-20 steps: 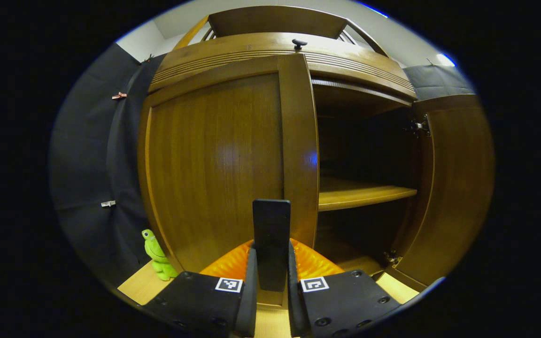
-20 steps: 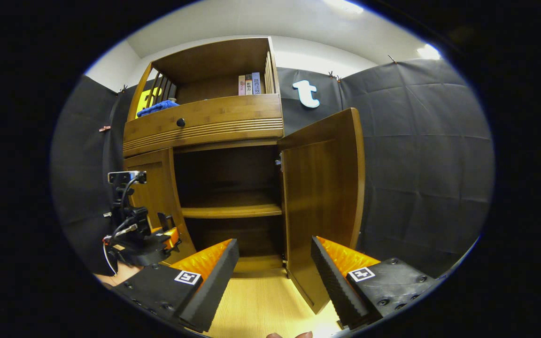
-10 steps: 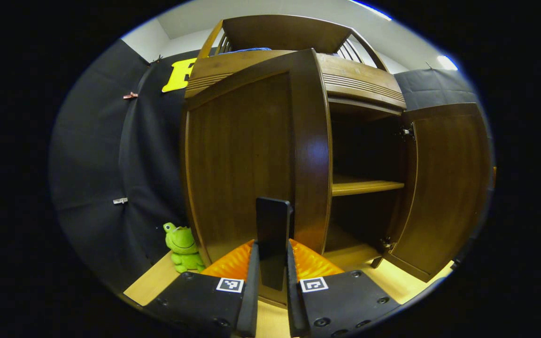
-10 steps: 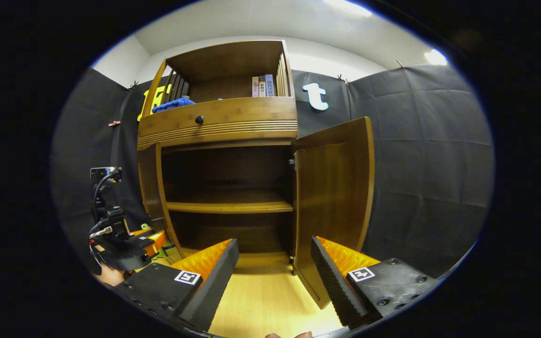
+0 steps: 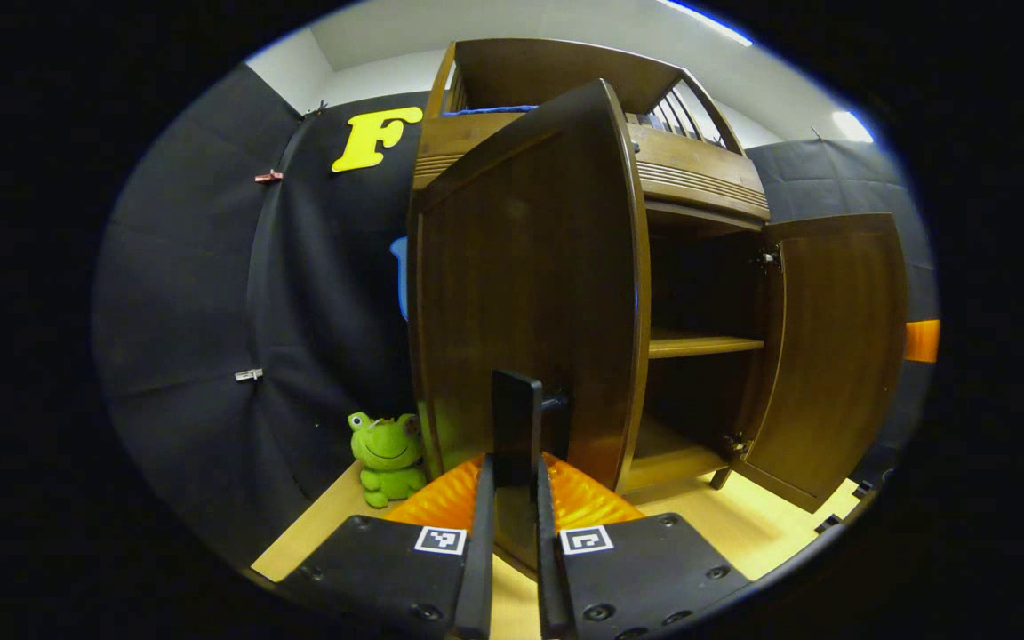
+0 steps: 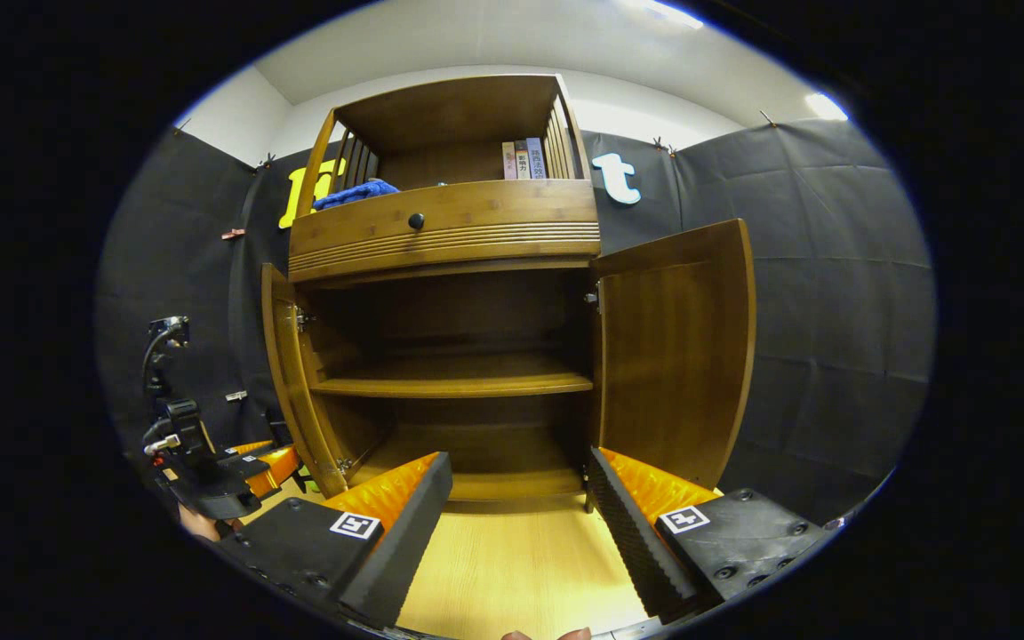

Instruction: Open the right door of the double-door shoe cabinet with the right hand, and open the left door with the left hand.

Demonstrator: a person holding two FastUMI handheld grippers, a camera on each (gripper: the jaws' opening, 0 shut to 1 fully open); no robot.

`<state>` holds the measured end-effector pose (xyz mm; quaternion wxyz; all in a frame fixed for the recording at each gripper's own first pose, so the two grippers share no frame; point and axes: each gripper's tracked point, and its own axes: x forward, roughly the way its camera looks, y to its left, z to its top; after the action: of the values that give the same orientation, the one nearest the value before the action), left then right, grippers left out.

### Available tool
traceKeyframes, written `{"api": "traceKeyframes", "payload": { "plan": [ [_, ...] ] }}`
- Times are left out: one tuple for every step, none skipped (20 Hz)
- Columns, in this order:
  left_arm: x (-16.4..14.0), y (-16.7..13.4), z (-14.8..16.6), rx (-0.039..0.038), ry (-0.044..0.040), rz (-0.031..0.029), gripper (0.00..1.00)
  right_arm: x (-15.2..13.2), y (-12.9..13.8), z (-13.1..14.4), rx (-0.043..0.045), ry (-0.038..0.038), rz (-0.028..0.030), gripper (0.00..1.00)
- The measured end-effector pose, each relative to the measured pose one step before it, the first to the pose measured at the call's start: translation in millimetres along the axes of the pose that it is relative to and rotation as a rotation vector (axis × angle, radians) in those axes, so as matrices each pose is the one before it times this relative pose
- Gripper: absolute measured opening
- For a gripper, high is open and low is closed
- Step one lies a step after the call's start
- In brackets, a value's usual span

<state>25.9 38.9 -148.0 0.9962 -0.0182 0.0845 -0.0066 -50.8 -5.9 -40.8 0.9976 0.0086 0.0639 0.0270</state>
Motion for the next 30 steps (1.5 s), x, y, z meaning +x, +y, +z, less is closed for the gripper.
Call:
{"api": "traceKeyframes", "payload": {
  "plan": [
    [-3.73,7.35,-0.42,0.00029,-0.00032,0.00656,0.23,0.07,4.68,0.73,0.00147,0.00068,0.00134,0.98],
    [-6.18,10.31,-3.0,0.00106,-0.00061,0.00751,0.23,0.1,5.44,2.02,0.0026,-0.00323,0.00266,0.98],
    [-3.45,7.01,-0.55,-0.00086,-0.00086,0.00664,0.21,-0.76,5.1,-1.67,0.00139,-0.0011,0.00088,0.98],
    [-2.59,8.05,-0.94,-0.00144,-0.00121,0.00439,0.2,-1.03,5.2,-0.45,0.00133,-0.00056,0.0028,0.98],
    [-2.54,7.32,0.12,-0.00159,-0.00091,0.00101,0.19,-0.73,6.09,-0.49,0.00198,0.00033,0.00458,0.98],
    [-2.48,7.36,-1.32,0.00094,-0.00096,-0.00057,0.17,-0.22,5.22,-2.17,0.00149,0.00047,0.00423,0.98],
    [-2.05,6.51,-1.69,0.00233,0.00076,0.00178,0.16,-0.96,5.17,-0.73,0.00026,0.00127,0.00344,0.98],
    [-1.26,8.05,-1.26,0.00436,-0.00123,0.00627,0.17,0.21,4.39,-0.74,-0.00161,0.0008,0.00255,0.98],
    [-1.26,9.51,0.47,0.00448,-0.00149,0.01023,0.16,-1.34,2.32,-1.52,-0.00515,-0.001,0.00011,0.98],
    [-2.04,8.13,-0.91,-0.0007,-0.00201,0.01097,0.16,-2.25,2.13,-0.91,-0.00751,-0.00127,-0.00014,0.98],
    [-1.26,8.62,0.68,-0.00563,-0.00122,0.00731,0.16,-0.72,2.54,-0.12,-0.00613,-0.00017,0.00077,0.98],
    [-1.81,9.6,-0.25,-0.00997,-0.00037,0.00944,0.16,-1.29,2.93,-0.42,-0.0033,-0.00248,-0.00094,0.98],
    [-1.55,11.49,0.62,-0.0101,-0.00176,0.01758,0.12,-0.64,1.92,0.49,-0.00113,-0.00177,0.00009,0.98],
    [-0.62,9.18,0.57,-0.01513,-0.00006,0.00535,0.11,-1.71,1.35,-0.09,-0.00087,-0.00303,-0.00022,0.98],
    [-0.64,4.42,0.23,-0.01905,0.00016,-0.00736,0.11,-0.73,1.77,0.6,-0.00192,-0.00142,0.00146,0.98],
    [0.83,2.6,-0.98,-0.01399,0.00159,-0.00975,0.11,-0.45,2.69,-0.13,-0.00242,-0.00027,0.00138,0.98],
    [-0.28,1.26,0.18,-0.00614,0.00491,-0.01356,0.12,-0.19,1.85,-0.08,-0.00156,0.00082,0.00103,0.98],
    [-1.19,0.23,-1.31,0.0013,0.00061,-0.0094,0.14,0.31,2.29,-1.11,-0.00031,0.00134,0.00425,0.98],
    [-0.37,0.98,0.14,0.00384,0.00081,-0.00257,0.16,0.01,2.28,0.02,-0.0007,0.00198,0.00239,0.98],
    [-0.85,0.0,0.22,0.00418,0.0009,-0.00111,0.16,-0.88,0.92,-0.74,-0.0011,0.0007,0.00285,0.98],
    [-0.95,0.26,0.66,0.0054,-0.00077,0.00269,0.16,-1.14,0.47,0.74,-0.00084,-0.00067,-0.00093,0.98],
    [-1.6,-0.55,-0.52,0.00753,-0.00011,0.00369,0.16,-1.26,-0.35,-0.53,0.00117,-0.00049,-0.00003,0.98],
    [-1.81,-0.23,-0.36,0.00705,0.00161,0.00385,0.16,-1.7,0.39,-0.44,0.00184,-0.0004,-0.00154,0.98],
    [-2.28,-0.07,-0.62,0.00587,0.00102,0.00173,0.16,-1.83,-1.59,-0.46,0.00076,-0.00086,-0.00127,0.98],
    [-3.15,0.46,-0.14,0.00639,0.00129,0.00386,0.16,-0.93,-0.28,0.0,-0.00054,0.00099,-0.0006,0.98],
    [-3.43,-0.04,-0.05,0.00732,-0.00212,0.00499,0.16,-0.33,-0.61,-0.59,-0.00114,0.00058,-0.00009,0.98],
    [-3.24,0.55,0.5,0.00977,-0.00173,0.00854,0.16,0.34,-1.22,0.48,-0.00141,-0.0006,-0.00018,0.98],
    [-4.54,4.03,-1.33,0.01243,0.0015,0.02178,0.15,-0.16,-0.76,-0.22,-0.00163,0.00032,0.00137,0.98],
    [-5.23,2.9,0.61,0.00603,0.00041,0.01475,0.16,0.7,-1.54,-0.14,-0.00141,0.00117,0.0011,0.98],
    [-6.29,-0.45,1.27,-0.00362,-0.00233,0.01212,0.16,0.95,-1.86,-0.08,0.00013,0.00146,0.00314,0.98]
  ]
}}
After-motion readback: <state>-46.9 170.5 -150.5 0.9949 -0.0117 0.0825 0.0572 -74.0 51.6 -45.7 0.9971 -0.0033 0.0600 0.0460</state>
